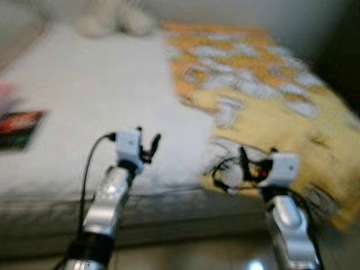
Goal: Clean up the room
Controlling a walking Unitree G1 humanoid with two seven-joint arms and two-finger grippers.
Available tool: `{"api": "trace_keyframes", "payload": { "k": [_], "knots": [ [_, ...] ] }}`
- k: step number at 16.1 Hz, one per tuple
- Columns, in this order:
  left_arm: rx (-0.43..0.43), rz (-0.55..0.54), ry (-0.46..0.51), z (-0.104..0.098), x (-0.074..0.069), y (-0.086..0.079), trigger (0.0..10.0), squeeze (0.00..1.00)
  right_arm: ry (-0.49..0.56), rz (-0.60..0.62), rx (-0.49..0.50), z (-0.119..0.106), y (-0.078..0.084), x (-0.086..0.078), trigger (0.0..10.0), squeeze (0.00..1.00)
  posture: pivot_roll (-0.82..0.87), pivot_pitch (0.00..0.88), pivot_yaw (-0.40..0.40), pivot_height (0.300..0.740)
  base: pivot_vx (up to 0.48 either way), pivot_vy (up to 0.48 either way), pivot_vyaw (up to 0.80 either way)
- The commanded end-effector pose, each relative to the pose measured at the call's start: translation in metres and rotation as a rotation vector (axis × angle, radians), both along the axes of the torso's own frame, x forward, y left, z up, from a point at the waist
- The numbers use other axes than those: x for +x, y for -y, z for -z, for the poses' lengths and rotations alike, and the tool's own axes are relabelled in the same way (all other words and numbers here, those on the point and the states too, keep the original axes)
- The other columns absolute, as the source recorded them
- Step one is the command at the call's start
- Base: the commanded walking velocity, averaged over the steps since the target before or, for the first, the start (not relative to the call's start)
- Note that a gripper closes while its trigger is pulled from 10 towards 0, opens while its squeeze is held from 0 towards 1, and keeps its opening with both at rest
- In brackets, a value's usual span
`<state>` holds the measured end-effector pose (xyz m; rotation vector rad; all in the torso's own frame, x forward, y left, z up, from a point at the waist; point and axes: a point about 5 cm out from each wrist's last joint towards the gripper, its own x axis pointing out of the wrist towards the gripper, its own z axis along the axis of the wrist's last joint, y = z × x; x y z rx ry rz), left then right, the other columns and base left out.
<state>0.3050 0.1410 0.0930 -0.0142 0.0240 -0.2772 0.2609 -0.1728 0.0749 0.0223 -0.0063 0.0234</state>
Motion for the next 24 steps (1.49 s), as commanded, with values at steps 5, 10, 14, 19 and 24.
{"api": "trace_keyframes", "payload": {
  "k": [5, 10, 14, 19, 24],
  "knots": [
    [-0.005, 0.059, -0.03, 0.003, 0.006, 0.011, 10.0, 0.0, -0.009, 0.031, 0.003, 0.004, 0.007, -0.003, 10.0, 0.0, -0.06, 0.0, -0.01, 0.74, 0.0, 0.48, -0.77],
    [0.065, 0.006, -0.001, 0.002, 0.013, 0.005, 10.0, 0.12, -0.016, 0.04, -0.006, 0.005, 0.008, -0.005, 10.0, 0.0, -0.07, 0.0, -0.006, 0.74, 0.0, 0.192, -0.76],
    [-0.026, -0.069, -0.02, 0.002, 0.015, 0.0, 10.0, 1.0, -0.015, 0.06, -0.003, 0.006, 0.008, -0.004, 10.0, 0.0, -0.07, 0.0, 0.001, 0.74, 0.0, 0.0, -0.37],
    [0.001, -0.073, -0.01, 0.001, 0.017, 0.0, 10.0, 1.0, -0.008, 0.061, -0.003, 0.005, 0.008, -0.002, 10.0, 0.0, -0.07, 0.0, 0.004, 0.74, 0.0, 0.0, 0.0],
    [0.03, -0.043, -0.014, 0.003, 0.018, 0.007, 10.0, 0.0, -0.019, 0.032, -0.023, 0.005, 0.005, 0.002, 10.0, 0.0, -0.08, 0.0, 0.003, 0.74, 0.0, 0.0, -0.45]
  ]
}}
